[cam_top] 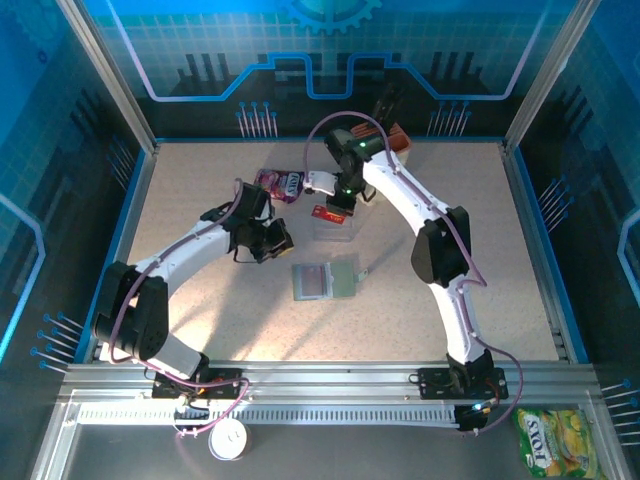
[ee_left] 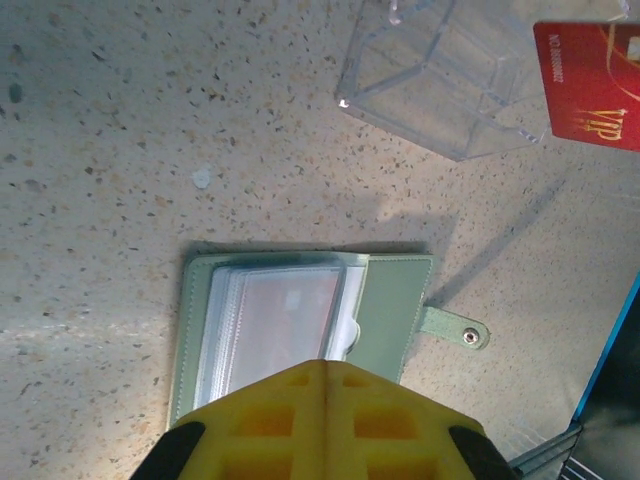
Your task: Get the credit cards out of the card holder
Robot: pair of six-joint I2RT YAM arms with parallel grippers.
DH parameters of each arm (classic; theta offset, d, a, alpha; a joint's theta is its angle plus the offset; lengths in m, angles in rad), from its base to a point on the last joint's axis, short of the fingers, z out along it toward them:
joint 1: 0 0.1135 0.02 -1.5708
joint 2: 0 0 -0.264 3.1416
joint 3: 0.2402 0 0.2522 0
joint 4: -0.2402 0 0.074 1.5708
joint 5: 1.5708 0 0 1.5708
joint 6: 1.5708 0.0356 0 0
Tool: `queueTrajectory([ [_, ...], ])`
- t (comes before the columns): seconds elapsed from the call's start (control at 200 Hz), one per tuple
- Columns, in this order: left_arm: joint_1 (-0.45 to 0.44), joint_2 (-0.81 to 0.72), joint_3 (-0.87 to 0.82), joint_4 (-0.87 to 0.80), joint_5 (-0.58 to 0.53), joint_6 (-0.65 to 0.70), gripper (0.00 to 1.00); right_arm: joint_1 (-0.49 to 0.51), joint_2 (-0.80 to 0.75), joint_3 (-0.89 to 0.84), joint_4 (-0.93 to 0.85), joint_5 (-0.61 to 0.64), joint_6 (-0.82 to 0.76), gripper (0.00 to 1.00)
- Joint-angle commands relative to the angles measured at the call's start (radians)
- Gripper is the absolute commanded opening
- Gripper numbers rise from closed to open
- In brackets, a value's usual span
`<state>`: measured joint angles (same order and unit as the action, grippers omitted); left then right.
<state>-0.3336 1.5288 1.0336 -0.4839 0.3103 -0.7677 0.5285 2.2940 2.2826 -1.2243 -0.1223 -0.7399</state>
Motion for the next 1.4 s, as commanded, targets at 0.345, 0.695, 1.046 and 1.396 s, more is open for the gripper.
queueTrajectory([
  [0.345,0.079,0.055,0.055,-0.038,0.067,0.062,0.04,-0.024,0.123,0.099,-0.155,0.029,-0.091,0.0],
  [0.695,0.091,0.048,0.035,-0.021,0.079,0.06,0.05,-0.024,0.133,0.089,-0.174,0.003,-0.105,0.0],
  [1.046,0.093,0.039,0.011,0.001,0.084,0.048,0.05,0.0,0.144,0.057,-0.171,-0.041,-0.124,0.0],
  [1.396,0.093,0.037,-0.004,0.011,0.09,0.041,0.05,0.022,0.174,0.051,-0.193,-0.046,-0.141,0.0],
])
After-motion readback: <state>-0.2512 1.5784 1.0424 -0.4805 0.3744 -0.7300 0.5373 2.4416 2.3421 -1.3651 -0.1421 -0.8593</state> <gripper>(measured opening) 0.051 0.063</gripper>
